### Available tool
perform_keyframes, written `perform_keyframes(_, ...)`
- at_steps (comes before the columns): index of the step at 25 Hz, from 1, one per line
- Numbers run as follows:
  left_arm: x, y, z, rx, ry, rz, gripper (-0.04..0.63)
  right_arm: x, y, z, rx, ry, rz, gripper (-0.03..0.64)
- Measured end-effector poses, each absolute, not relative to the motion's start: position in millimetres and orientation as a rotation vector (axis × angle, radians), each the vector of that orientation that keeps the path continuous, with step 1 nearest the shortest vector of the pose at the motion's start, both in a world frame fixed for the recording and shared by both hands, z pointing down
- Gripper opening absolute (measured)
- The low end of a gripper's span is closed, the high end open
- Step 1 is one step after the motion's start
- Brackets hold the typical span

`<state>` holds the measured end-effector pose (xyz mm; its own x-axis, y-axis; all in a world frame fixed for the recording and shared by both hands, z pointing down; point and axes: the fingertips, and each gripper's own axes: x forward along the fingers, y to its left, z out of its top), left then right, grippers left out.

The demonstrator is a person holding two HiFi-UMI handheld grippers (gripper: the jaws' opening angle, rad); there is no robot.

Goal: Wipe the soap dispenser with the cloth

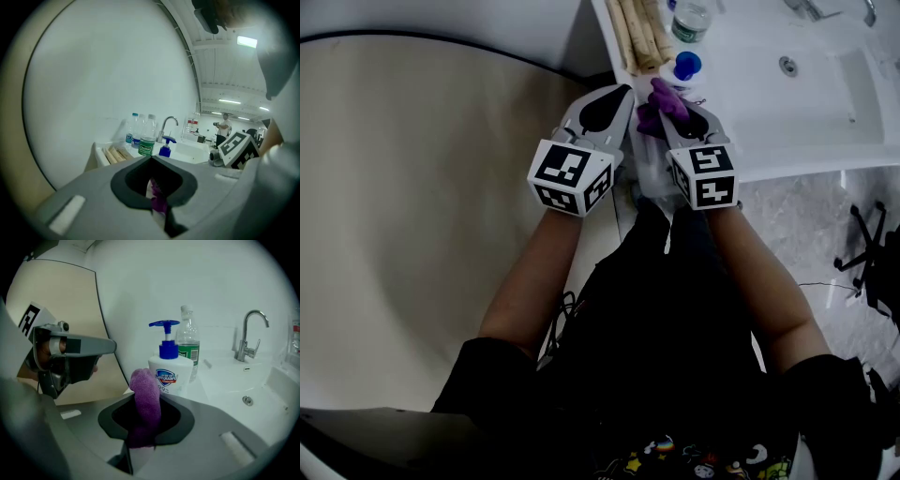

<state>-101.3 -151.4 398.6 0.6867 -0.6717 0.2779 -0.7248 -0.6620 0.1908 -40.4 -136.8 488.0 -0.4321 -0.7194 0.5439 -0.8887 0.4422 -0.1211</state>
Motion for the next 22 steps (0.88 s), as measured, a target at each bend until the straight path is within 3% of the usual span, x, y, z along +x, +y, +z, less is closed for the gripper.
perform_keyframes(15, -72.7, -142.0, 390.7, 2.604, -1.122, 0.259, 0.0, 40.7, -143.1, 472.2, 1.441, -2.214, 0.492, 0.103)
perform_keyframes(22, -65.0, -137.9, 380.8, 2.599, -1.147, 0.247, 0.0, 33.7, -124.5, 437.1, 1.406, -2.3, 0.468, 0.103)
